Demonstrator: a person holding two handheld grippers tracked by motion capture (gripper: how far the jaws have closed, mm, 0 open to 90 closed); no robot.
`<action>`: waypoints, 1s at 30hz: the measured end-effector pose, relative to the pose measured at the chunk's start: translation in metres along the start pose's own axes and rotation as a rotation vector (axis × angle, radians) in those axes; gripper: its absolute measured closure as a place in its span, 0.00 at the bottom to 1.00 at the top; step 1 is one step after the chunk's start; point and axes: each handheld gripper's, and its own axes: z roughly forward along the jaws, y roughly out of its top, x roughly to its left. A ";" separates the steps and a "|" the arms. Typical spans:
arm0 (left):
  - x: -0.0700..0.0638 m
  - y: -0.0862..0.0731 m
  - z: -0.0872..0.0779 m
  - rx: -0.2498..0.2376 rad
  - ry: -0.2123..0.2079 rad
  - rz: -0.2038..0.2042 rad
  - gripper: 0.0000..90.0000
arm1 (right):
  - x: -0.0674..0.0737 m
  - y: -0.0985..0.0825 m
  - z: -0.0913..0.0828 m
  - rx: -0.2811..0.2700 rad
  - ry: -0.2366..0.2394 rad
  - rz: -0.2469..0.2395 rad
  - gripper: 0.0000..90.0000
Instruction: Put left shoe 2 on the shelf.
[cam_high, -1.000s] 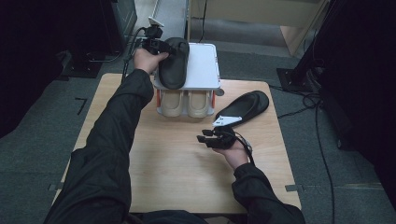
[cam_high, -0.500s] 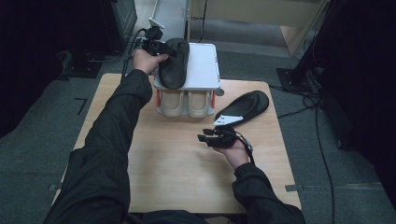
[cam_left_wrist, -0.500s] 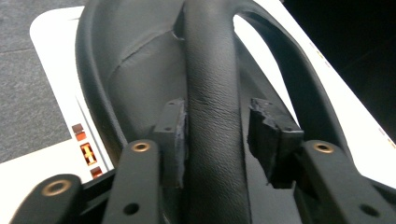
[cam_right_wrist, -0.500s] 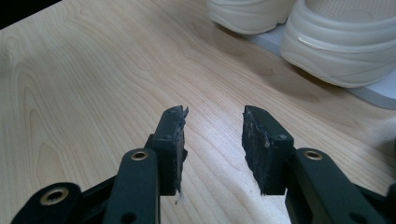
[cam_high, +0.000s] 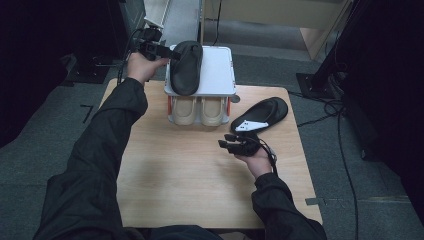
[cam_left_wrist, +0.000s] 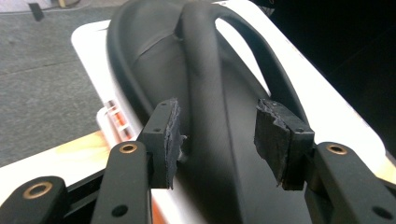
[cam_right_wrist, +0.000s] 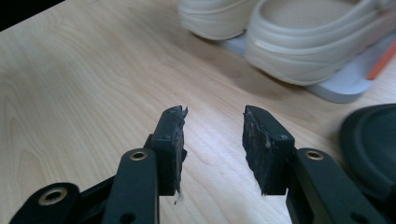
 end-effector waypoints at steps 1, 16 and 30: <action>0.002 -0.002 -0.003 0.009 0.000 0.003 0.56 | -0.002 0.000 -0.002 -0.003 -0.004 0.005 0.66; 0.014 -0.049 -0.033 -0.004 0.005 0.019 0.55 | -0.036 0.001 -0.025 -0.023 -0.105 0.049 0.65; 0.017 -0.098 -0.042 -0.017 0.011 0.025 0.55 | -0.072 -0.005 -0.026 -0.018 -0.180 0.104 0.66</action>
